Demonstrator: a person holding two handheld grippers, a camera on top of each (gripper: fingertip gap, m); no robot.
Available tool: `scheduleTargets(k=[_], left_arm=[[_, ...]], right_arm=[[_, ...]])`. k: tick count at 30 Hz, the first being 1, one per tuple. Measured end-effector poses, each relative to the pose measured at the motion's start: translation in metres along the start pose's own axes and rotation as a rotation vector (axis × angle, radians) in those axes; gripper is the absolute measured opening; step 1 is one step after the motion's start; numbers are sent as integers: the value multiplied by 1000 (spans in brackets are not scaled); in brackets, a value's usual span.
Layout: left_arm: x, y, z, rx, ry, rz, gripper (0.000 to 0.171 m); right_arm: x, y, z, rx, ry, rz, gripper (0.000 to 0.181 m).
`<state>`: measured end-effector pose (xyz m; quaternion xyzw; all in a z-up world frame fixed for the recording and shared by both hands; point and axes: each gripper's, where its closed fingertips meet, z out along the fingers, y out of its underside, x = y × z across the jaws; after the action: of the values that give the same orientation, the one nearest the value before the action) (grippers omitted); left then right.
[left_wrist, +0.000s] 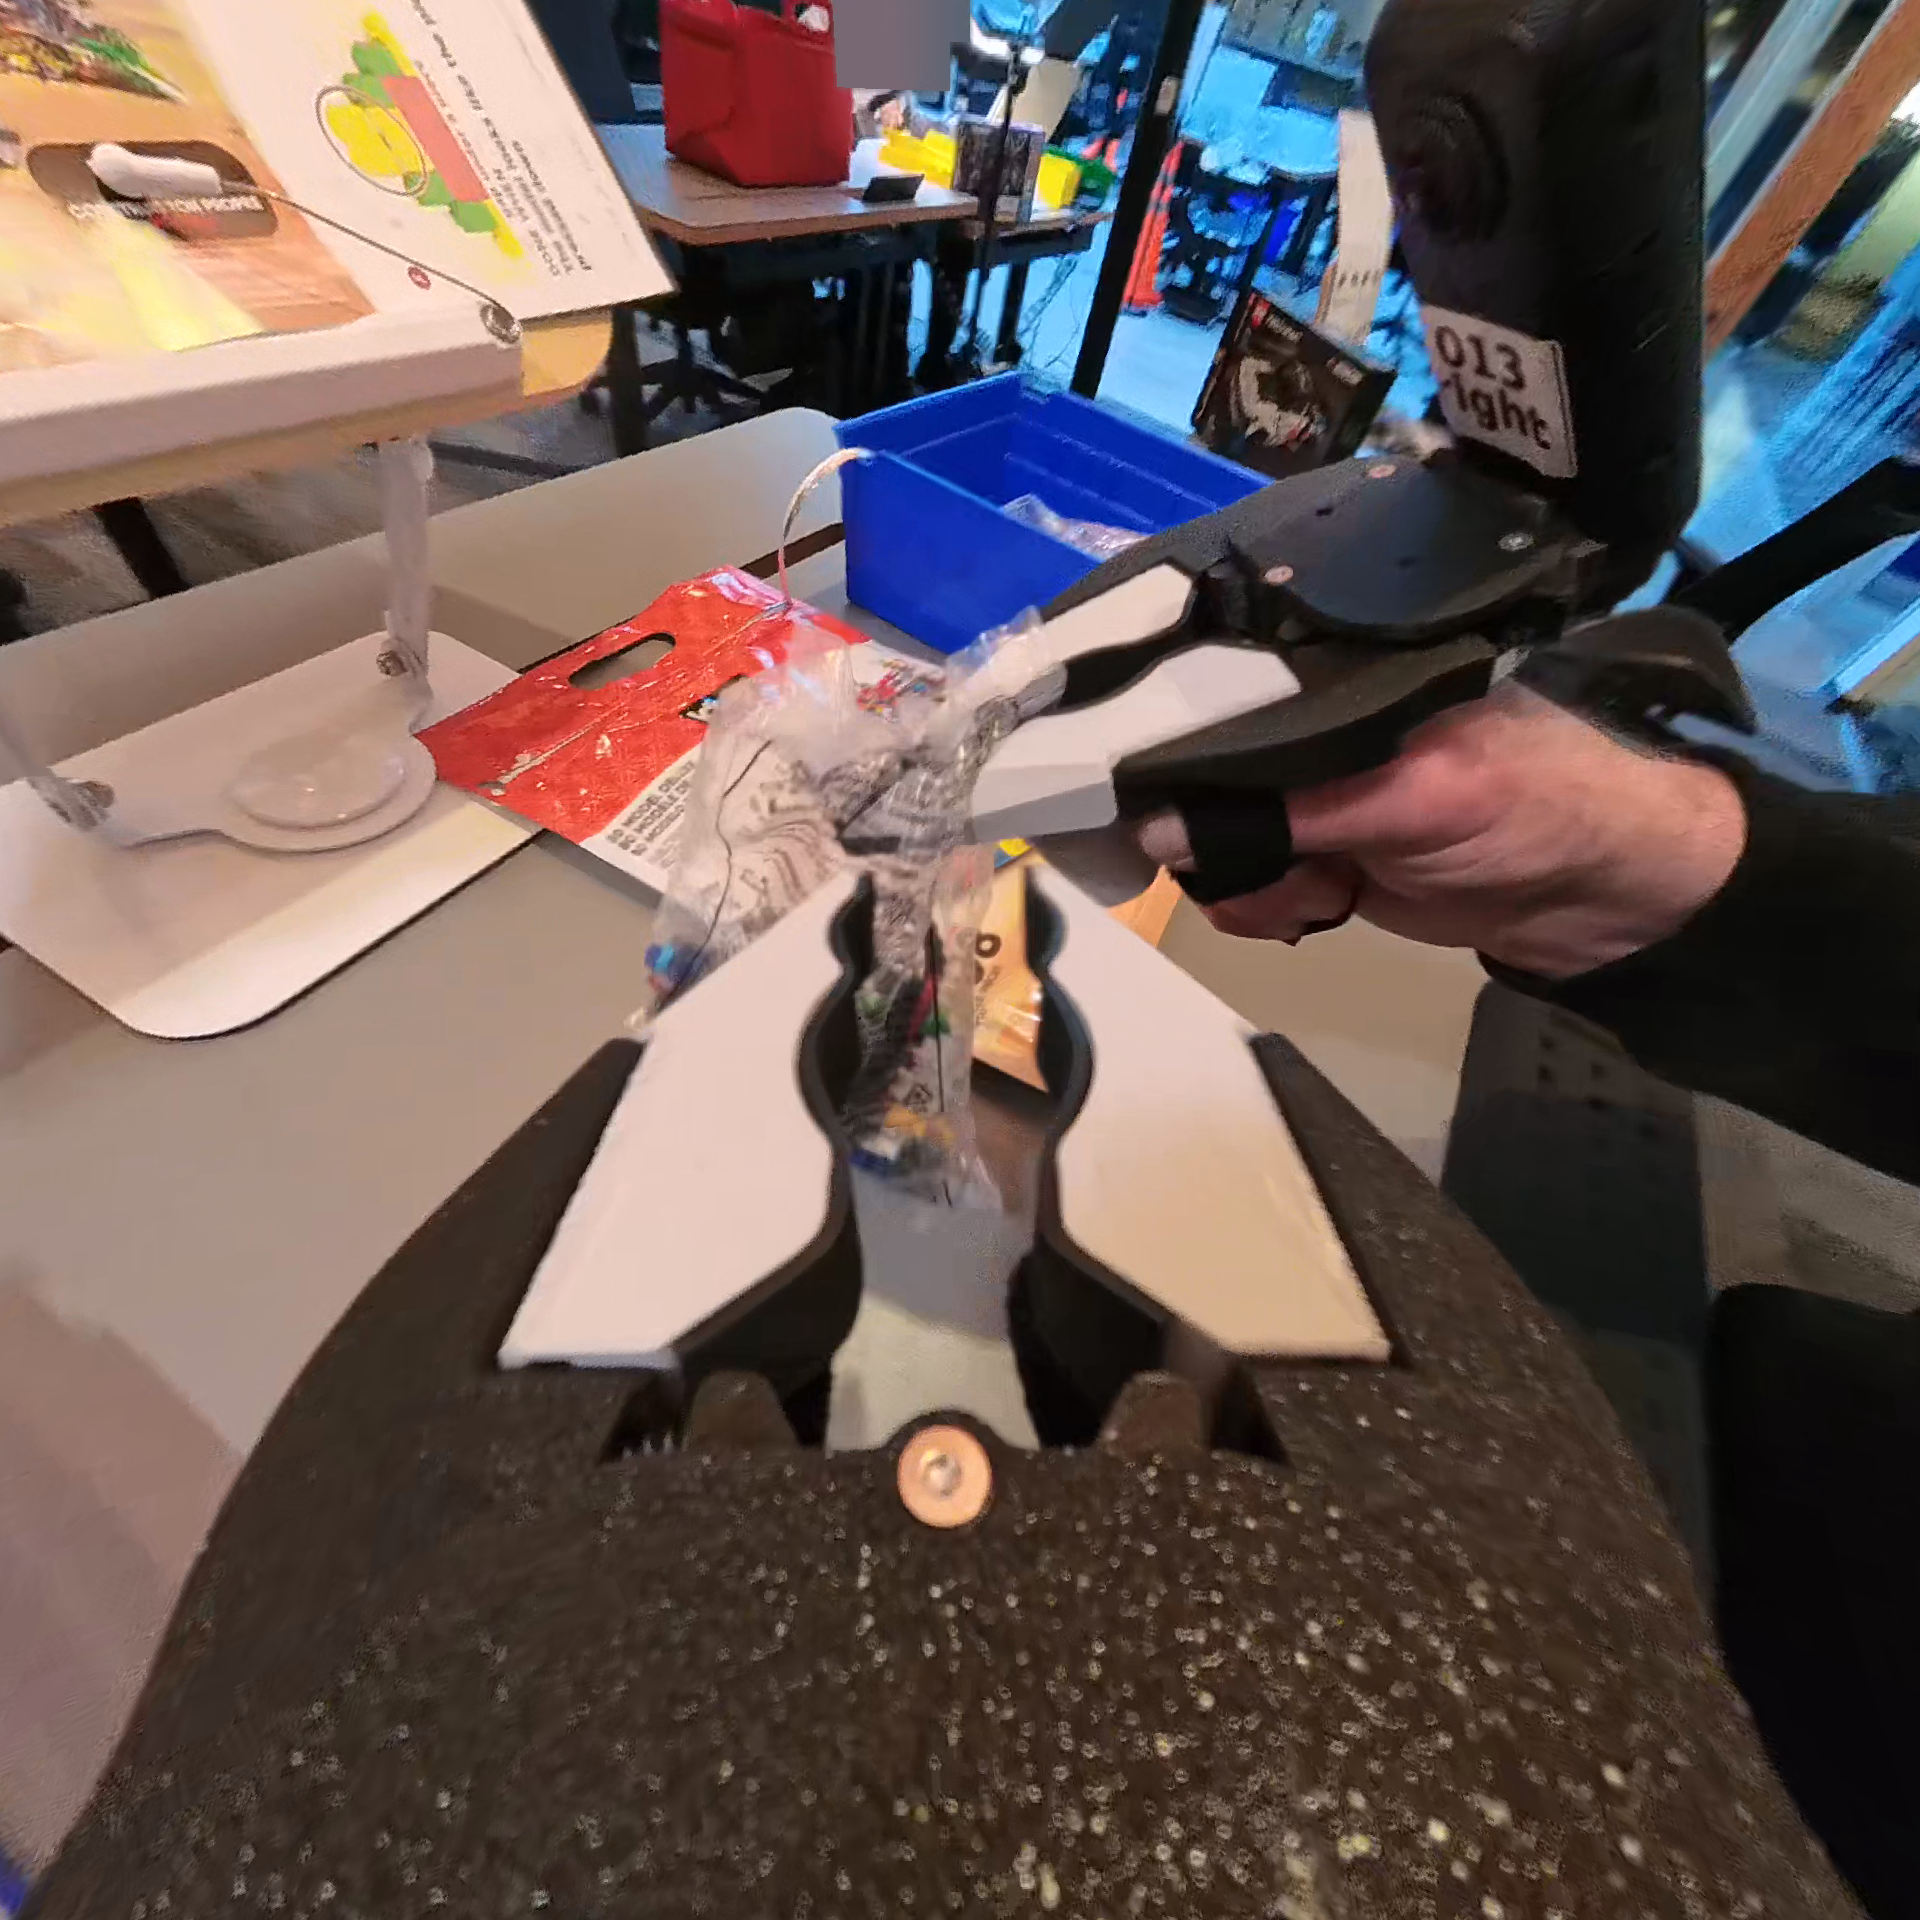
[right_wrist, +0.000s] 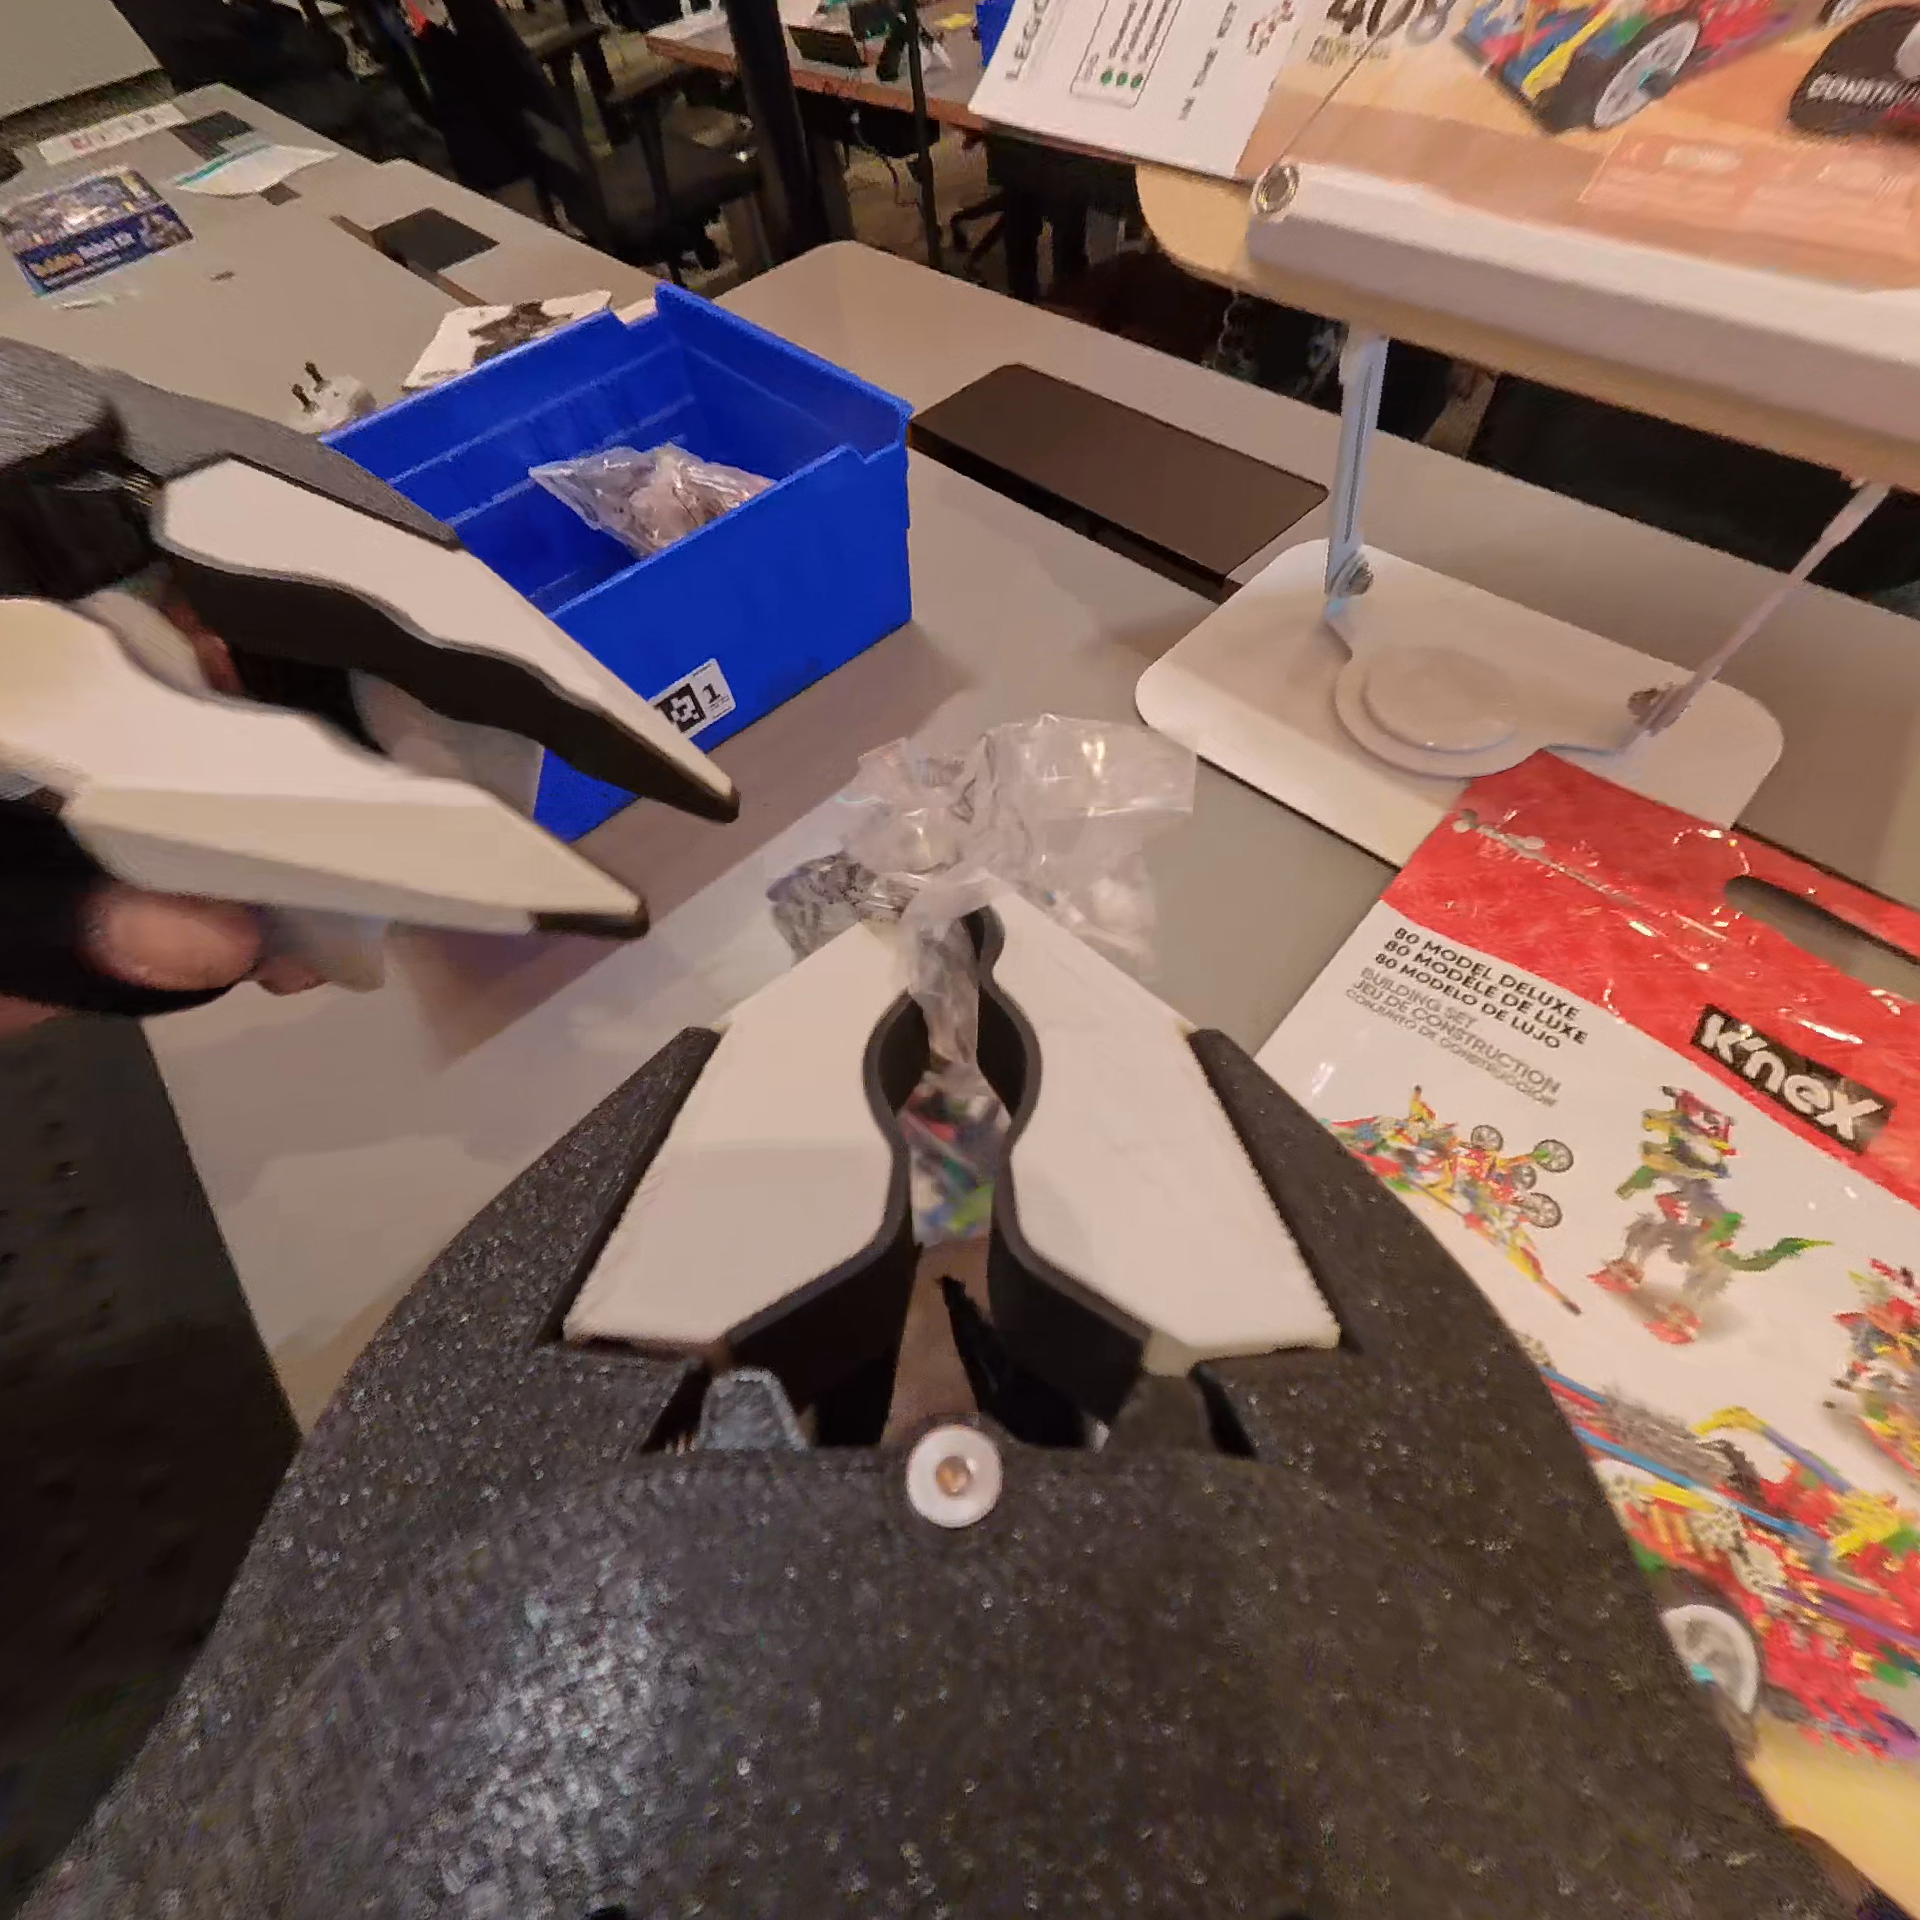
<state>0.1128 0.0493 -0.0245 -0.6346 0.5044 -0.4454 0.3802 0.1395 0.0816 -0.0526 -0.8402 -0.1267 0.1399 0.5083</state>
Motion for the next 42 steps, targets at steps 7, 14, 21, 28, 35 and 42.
scheduleTargets(k=[7,14,21,28,35,42], left_arm=[[-10,23,22,-104,-180,106,31],[-18,20,19,-63,-243,164,0],[-45,15,14,-90,-366,226,0],[-57,4,3,-100,-427,226,0],[-74,0,16,-82,-414,157,0],[-88,-1,29,-26,-368,27,0]], right_arm=[[-14,0,7,5,-14,19,0],[-21,-2,0,11,-14,-25,0],[-25,-6,5,8,32,-78,0],[-30,-14,6,14,43,-154,0],[-40,-15,13,-10,118,-230,0],[-33,-16,7,7,192,-204,0]])
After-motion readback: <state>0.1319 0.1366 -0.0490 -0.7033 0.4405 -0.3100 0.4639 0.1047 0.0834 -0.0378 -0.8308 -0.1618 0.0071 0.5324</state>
